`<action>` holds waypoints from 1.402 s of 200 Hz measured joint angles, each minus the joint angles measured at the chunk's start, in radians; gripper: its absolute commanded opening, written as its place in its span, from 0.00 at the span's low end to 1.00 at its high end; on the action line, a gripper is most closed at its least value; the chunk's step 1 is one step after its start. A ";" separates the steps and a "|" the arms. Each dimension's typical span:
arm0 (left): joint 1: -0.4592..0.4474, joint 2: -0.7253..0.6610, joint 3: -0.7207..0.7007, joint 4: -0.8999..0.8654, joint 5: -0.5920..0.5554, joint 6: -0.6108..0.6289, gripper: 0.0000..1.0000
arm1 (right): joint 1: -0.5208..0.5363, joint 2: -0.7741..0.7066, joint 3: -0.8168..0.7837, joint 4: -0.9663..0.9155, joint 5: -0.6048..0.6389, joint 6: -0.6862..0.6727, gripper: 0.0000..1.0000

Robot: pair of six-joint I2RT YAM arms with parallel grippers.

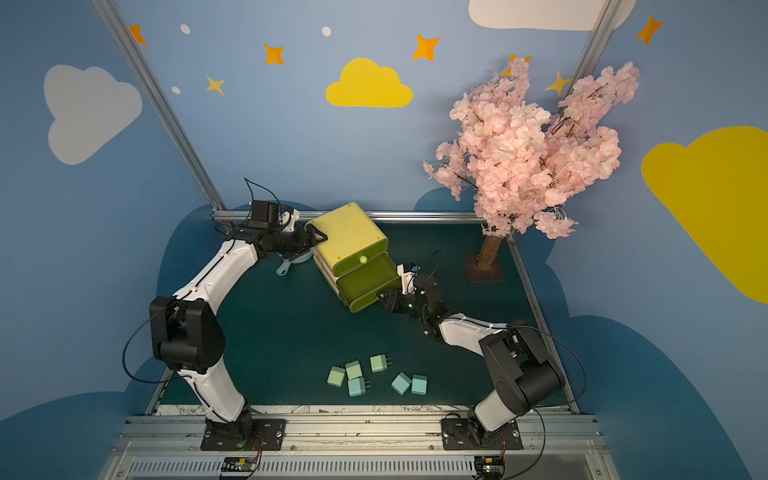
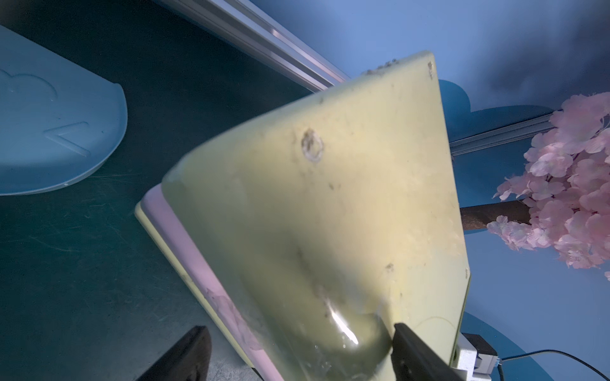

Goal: Place the plugs into the drawer by color
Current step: Open the drawer in the storage box, then pick up the plug from the center of the board.

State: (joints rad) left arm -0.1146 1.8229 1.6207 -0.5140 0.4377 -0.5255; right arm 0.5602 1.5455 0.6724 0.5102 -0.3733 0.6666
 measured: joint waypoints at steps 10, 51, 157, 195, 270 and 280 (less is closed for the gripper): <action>-0.002 0.002 0.000 0.001 0.000 -0.002 0.87 | 0.007 -0.015 -0.011 -0.013 0.008 -0.009 0.05; -0.007 0.004 0.000 0.011 0.000 -0.002 0.87 | 0.021 -0.024 -0.023 -0.036 0.032 -0.043 0.08; -0.015 0.005 0.000 0.015 0.001 -0.002 0.87 | 0.038 -0.092 -0.024 -0.212 0.037 -0.158 0.55; -0.016 0.005 0.000 0.015 0.005 -0.002 0.87 | 0.061 -0.280 -0.006 -0.424 0.090 -0.239 0.57; -0.037 0.005 0.000 0.010 0.007 -0.001 0.87 | 0.387 -0.566 -0.042 -0.911 0.406 -0.206 0.55; -0.039 0.005 0.000 0.008 0.008 -0.001 0.87 | 0.446 -0.557 -0.045 -0.959 0.441 -0.177 0.56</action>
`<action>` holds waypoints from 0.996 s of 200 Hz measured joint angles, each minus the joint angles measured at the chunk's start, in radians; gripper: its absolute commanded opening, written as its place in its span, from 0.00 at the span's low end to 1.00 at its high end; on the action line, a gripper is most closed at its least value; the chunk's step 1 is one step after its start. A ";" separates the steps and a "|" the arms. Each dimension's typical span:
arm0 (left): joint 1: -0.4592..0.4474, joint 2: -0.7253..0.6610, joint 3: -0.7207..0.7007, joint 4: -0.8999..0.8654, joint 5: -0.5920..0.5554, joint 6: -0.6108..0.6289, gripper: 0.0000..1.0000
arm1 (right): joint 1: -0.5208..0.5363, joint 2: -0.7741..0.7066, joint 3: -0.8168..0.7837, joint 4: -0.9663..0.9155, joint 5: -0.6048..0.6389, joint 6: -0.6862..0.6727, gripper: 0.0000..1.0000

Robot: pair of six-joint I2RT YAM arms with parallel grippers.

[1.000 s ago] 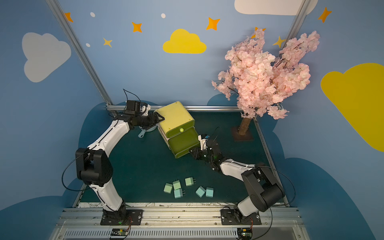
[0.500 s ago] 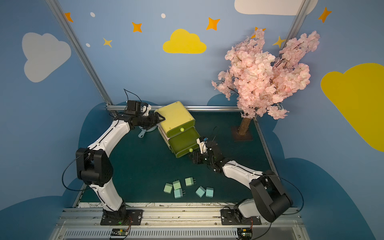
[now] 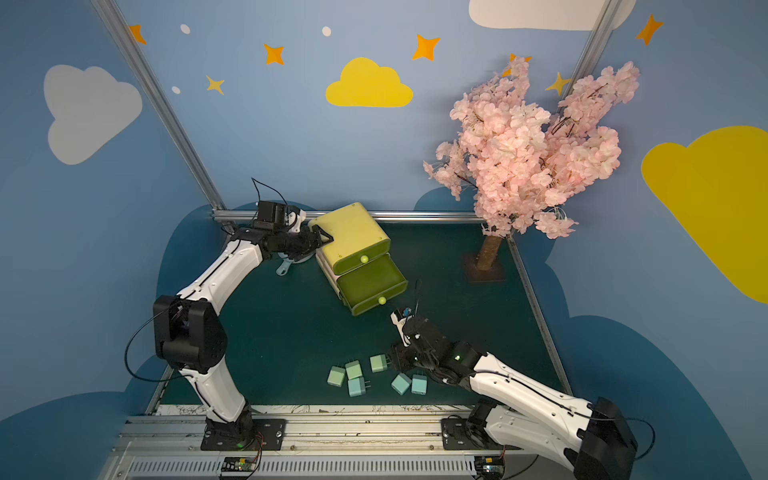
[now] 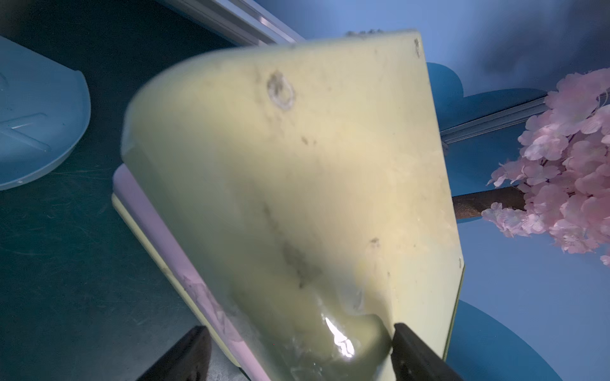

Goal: Place the plugs into the drawer by color
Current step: Pick up the plug from the center of the board.

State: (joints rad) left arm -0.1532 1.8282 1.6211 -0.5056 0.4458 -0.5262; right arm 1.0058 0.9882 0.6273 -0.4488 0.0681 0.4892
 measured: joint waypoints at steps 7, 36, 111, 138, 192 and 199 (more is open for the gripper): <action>-0.001 0.000 0.000 -0.001 0.000 0.000 0.87 | 0.040 0.011 0.000 -0.028 0.024 0.015 0.56; -0.005 0.000 0.000 -0.002 0.000 0.002 0.87 | 0.164 0.108 0.007 -0.089 0.086 0.069 0.67; -0.005 -0.001 0.000 -0.005 0.002 0.005 0.87 | 0.227 0.368 0.139 -0.082 0.140 0.014 0.73; -0.005 -0.001 0.000 -0.007 0.003 0.005 0.87 | 0.214 0.453 0.161 -0.072 0.159 -0.040 0.67; -0.005 -0.002 0.000 -0.009 0.002 0.005 0.87 | 0.087 0.473 0.142 -0.054 0.158 -0.114 0.63; -0.005 -0.003 0.000 -0.010 0.002 0.006 0.87 | 0.062 0.470 0.133 -0.044 0.156 -0.124 0.63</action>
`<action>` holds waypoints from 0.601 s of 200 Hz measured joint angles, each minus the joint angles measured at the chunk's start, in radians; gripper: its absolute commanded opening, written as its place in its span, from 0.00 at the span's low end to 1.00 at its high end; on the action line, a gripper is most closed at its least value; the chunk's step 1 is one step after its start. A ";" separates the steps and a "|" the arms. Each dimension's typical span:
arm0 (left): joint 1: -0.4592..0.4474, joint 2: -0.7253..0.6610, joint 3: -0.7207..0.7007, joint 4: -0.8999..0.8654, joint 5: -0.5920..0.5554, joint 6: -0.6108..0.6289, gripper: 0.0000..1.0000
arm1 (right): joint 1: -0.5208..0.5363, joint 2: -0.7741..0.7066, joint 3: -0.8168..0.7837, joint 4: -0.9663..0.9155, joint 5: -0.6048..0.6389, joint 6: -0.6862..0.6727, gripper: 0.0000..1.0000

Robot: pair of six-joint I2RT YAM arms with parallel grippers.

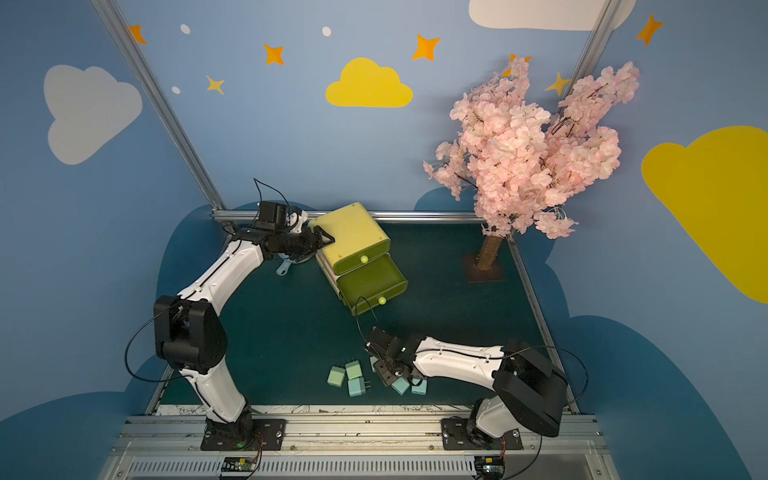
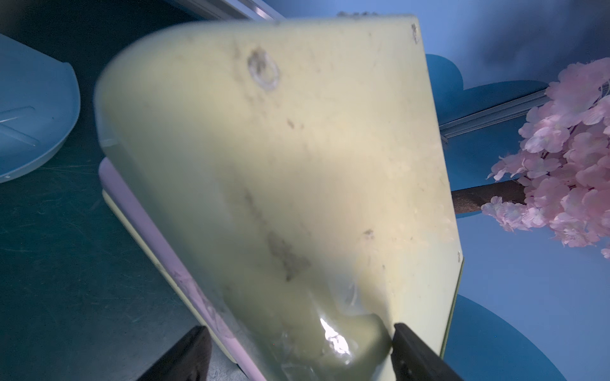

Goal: Place the plugs into the drawer by color
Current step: Pick up the plug from the center of the board.

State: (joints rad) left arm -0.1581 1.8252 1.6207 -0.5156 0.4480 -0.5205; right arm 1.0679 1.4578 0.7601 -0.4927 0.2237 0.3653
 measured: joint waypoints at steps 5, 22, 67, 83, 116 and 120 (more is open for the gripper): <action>0.000 0.000 0.000 0.000 0.000 0.000 0.87 | -0.018 -0.002 -0.007 0.007 -0.003 -0.007 0.63; 0.000 -0.002 0.000 -0.003 -0.001 0.000 0.87 | -0.080 -0.003 -0.023 0.032 -0.018 -0.025 0.63; 0.000 -0.011 -0.009 -0.007 -0.003 0.000 0.87 | -0.212 0.010 -0.010 0.103 -0.072 -0.076 0.62; 0.000 -0.015 -0.013 -0.008 -0.003 0.000 0.87 | -0.231 0.003 0.000 0.113 -0.084 -0.078 0.61; 0.000 -0.017 -0.014 -0.008 -0.003 0.000 0.87 | -0.164 -0.087 0.005 0.095 -0.071 0.011 0.63; 0.000 -0.017 -0.014 -0.008 -0.003 0.000 0.87 | -0.146 -0.101 0.006 0.092 -0.066 0.035 0.64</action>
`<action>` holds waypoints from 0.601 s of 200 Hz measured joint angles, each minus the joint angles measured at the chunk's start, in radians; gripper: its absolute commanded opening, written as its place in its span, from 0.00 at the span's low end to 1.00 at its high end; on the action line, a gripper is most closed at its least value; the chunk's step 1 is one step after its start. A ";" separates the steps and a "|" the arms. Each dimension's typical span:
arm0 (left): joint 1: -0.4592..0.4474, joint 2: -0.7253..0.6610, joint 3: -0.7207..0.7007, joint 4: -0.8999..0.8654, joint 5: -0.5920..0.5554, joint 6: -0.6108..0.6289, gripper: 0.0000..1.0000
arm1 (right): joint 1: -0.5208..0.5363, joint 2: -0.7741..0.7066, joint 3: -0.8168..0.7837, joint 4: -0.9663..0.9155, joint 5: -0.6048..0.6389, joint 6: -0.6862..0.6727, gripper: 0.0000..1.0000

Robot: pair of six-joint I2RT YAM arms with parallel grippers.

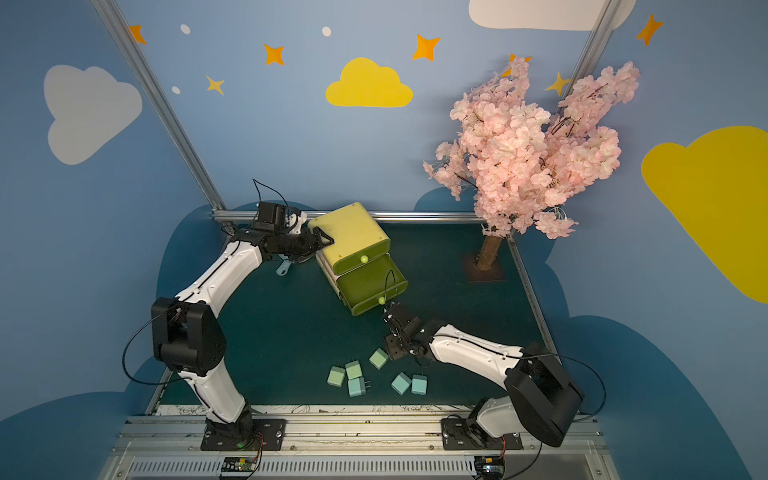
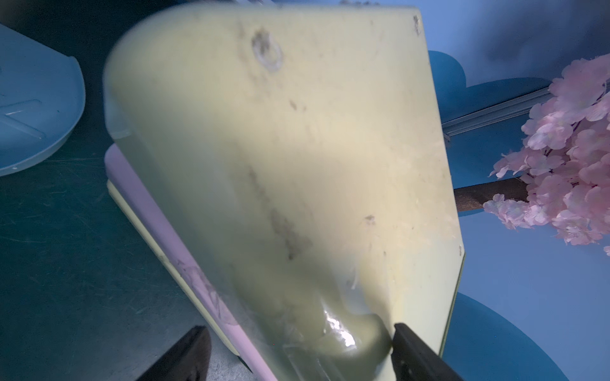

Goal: Place the plugs into the drawer by color
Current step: Pick up the plug from the center of the board.

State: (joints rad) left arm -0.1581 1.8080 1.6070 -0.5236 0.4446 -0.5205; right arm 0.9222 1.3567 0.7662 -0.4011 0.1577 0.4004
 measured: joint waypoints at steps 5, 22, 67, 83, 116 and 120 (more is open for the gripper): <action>0.000 0.000 0.000 0.000 0.000 0.000 0.87 | 0.021 -0.013 0.002 -0.005 0.008 0.035 0.66; 0.000 -0.002 -0.003 0.001 0.000 0.000 0.87 | 0.090 -0.034 0.012 -0.030 0.048 0.163 0.70; 0.000 -0.011 -0.013 0.000 0.000 0.000 0.87 | 0.127 0.037 0.082 -0.135 0.112 0.455 0.79; 0.000 -0.012 -0.016 0.001 0.000 0.000 0.87 | 0.142 0.087 0.101 -0.141 0.105 0.494 0.81; 0.000 -0.024 -0.032 0.002 0.003 0.000 0.87 | 0.160 0.204 0.166 -0.146 0.073 0.517 0.82; 0.000 -0.024 -0.032 0.002 0.003 0.000 0.87 | 0.160 0.216 0.175 -0.147 0.070 0.517 0.81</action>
State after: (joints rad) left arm -0.1581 1.7836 1.5745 -0.5220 0.4477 -0.5205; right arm 1.0821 1.5730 0.9417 -0.5480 0.2276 0.9169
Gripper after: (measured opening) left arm 0.868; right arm 0.816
